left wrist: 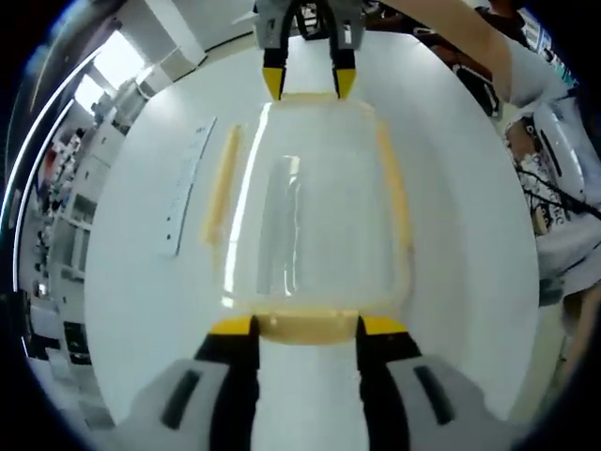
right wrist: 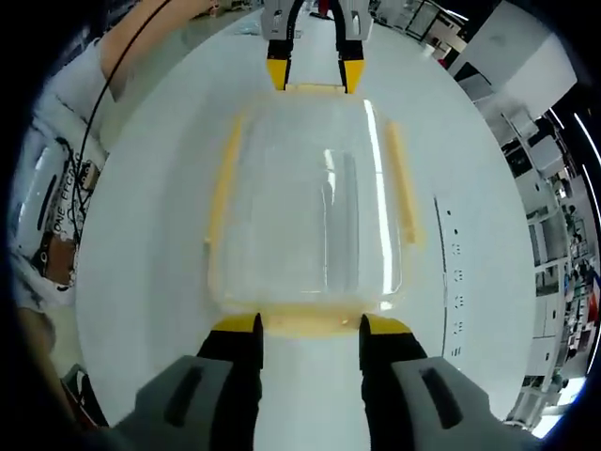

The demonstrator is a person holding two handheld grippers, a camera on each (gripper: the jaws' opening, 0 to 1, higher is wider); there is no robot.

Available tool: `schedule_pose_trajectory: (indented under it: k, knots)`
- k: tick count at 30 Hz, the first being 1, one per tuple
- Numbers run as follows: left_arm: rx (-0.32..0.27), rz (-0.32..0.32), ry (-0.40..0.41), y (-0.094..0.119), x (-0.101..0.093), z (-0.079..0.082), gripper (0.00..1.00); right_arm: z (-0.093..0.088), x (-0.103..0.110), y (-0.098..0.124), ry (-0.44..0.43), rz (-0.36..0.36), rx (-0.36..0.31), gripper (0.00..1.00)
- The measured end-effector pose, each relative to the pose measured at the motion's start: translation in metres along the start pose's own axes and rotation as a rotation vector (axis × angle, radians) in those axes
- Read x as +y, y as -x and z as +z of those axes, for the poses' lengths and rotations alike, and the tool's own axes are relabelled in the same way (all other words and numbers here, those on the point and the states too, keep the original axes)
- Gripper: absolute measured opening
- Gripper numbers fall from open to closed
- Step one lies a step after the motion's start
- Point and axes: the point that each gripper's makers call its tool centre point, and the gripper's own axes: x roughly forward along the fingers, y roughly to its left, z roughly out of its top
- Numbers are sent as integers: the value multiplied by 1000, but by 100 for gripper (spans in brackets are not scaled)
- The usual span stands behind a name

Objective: Snap each plastic latch of the storage box into its locked position after aligning the lid with the box until every specified latch is closed and the lid sits flush.

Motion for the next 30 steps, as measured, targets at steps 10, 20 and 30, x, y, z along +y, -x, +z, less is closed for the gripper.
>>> schedule_pose_trajectory:
  k: [10,20,30]
  knots:
    - [-21,-12,-12,-1,0,-1,39,1,4,3,-29,22,-4,40]
    - [-21,6,-7,2,4,-7,39,11,-2,5,-28,10,-9,40]
    - [-21,6,-8,-2,10,-6,38,5,0,0,-86,60,-7,41]
